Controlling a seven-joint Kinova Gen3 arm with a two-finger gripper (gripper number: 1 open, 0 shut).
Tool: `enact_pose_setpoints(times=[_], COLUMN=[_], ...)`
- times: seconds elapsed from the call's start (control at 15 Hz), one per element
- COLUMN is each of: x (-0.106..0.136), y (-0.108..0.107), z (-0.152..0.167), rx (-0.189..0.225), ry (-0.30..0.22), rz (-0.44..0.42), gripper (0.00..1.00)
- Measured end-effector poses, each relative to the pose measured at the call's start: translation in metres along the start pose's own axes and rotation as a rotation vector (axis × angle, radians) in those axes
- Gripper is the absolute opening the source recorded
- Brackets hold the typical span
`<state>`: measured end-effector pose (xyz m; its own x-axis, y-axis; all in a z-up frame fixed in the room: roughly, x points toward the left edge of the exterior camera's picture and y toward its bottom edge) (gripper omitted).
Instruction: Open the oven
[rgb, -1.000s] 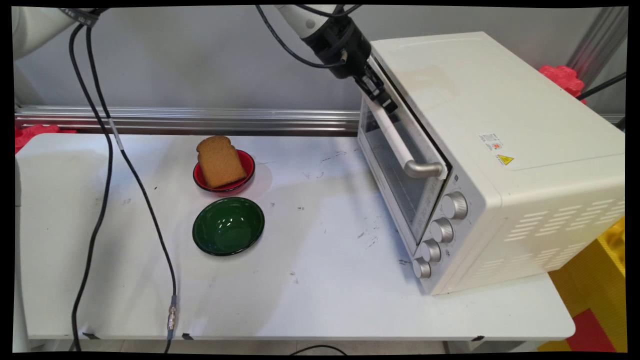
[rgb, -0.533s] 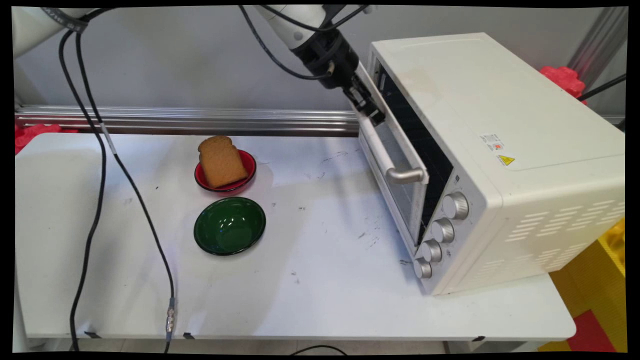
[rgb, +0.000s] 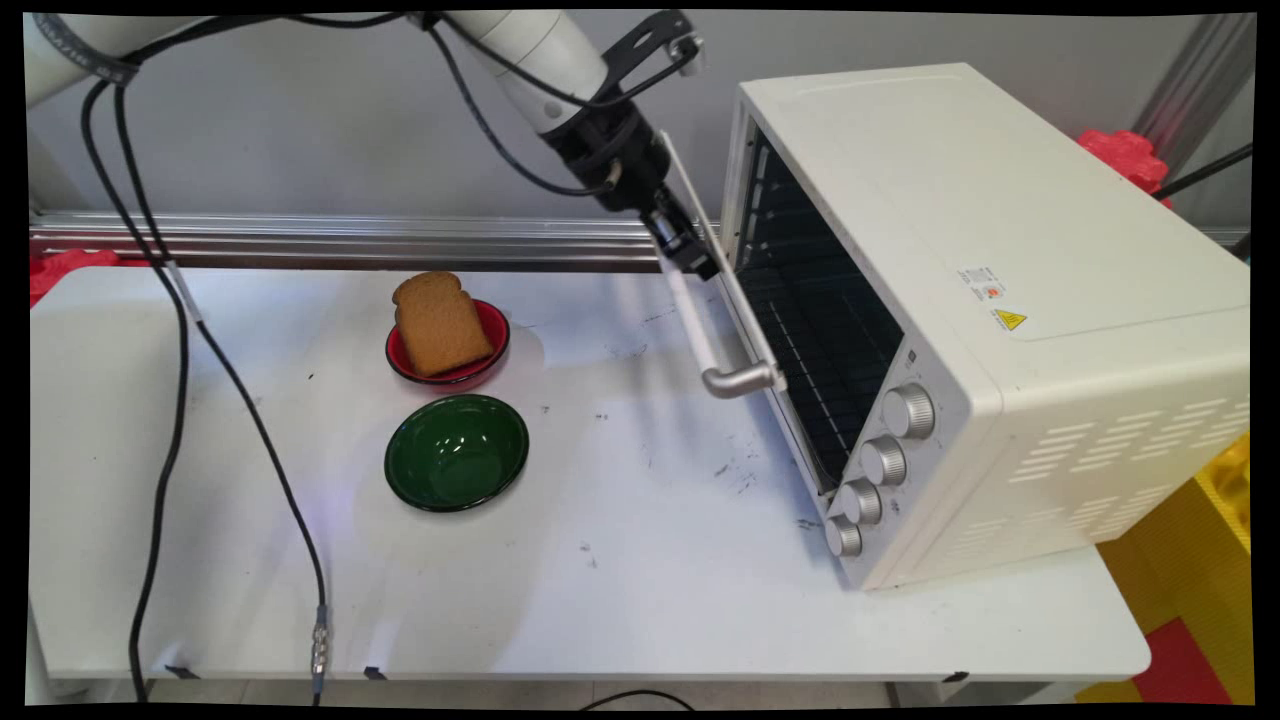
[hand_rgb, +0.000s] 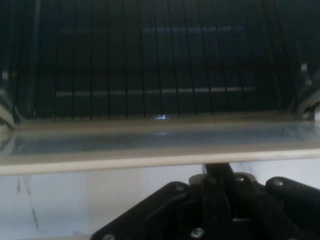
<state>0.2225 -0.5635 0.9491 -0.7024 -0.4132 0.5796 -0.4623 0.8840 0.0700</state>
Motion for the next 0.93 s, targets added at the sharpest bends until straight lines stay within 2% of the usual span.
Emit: enact_pose_setpoints(times=[0.93], x=[-0.054], y=[-0.005], z=[0.003], rx=[-0.009], ry=[-0.056], rz=[-0.034], gripper=[0.00])
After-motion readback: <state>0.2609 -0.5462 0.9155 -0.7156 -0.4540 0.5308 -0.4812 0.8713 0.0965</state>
